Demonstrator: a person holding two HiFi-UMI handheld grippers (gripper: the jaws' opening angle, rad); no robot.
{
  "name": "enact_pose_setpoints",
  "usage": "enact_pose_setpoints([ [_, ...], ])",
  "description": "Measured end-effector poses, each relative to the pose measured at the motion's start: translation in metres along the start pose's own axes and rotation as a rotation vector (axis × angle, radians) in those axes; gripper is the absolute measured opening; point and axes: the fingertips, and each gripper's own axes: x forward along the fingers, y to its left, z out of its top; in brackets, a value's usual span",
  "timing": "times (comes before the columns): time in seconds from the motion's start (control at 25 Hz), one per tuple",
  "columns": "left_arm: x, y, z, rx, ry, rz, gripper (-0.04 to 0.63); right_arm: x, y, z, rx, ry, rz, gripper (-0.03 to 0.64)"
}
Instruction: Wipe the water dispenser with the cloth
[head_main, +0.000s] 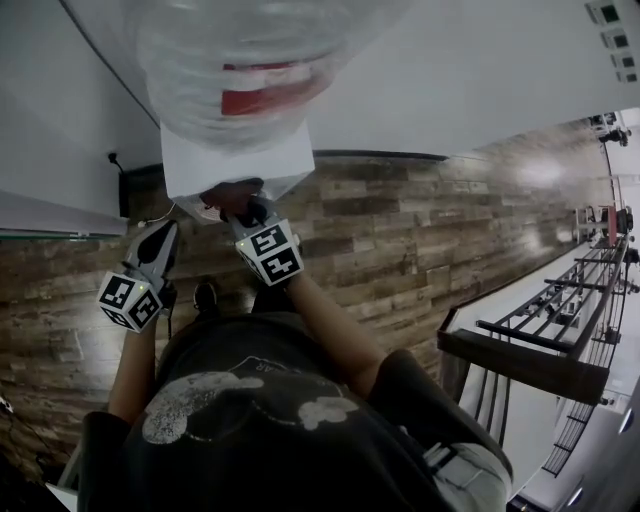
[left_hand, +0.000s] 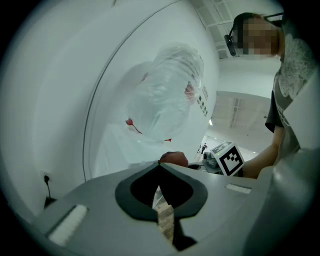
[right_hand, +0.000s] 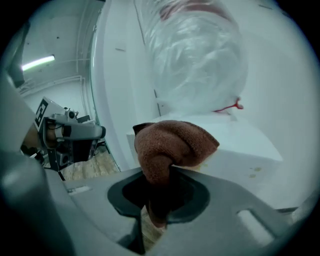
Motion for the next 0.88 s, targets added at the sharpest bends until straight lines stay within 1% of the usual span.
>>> enact_pose_setpoints([
  [0.2,0.024,-0.018,0.004,0.011,0.007,-0.005,0.009,-0.030,-0.055,-0.015,0.078,0.003,-0.060,0.058],
  [0.36,0.044,-0.028,0.007,0.029,0.002,0.000,0.009,-0.048,-0.099,-0.029,0.121,-0.002,-0.104,0.059],
  [0.52,0.060,-0.041,0.008,0.043,-0.001,0.003,0.009,-0.064,-0.133,-0.042,0.148,-0.004,-0.136,0.060],
  [0.64,0.069,-0.047,0.007,0.042,-0.010,0.020,0.009,-0.073,-0.155,-0.050,0.184,-0.008,-0.164,0.060],
  [0.76,0.072,-0.049,0.005,0.035,-0.024,0.052,0.009,-0.078,-0.171,-0.057,0.205,-0.005,-0.172,0.060],
  [0.88,0.071,-0.049,0.004,0.036,-0.040,0.088,0.009,-0.081,-0.178,-0.063,0.205,-0.002,-0.148,0.060],
])
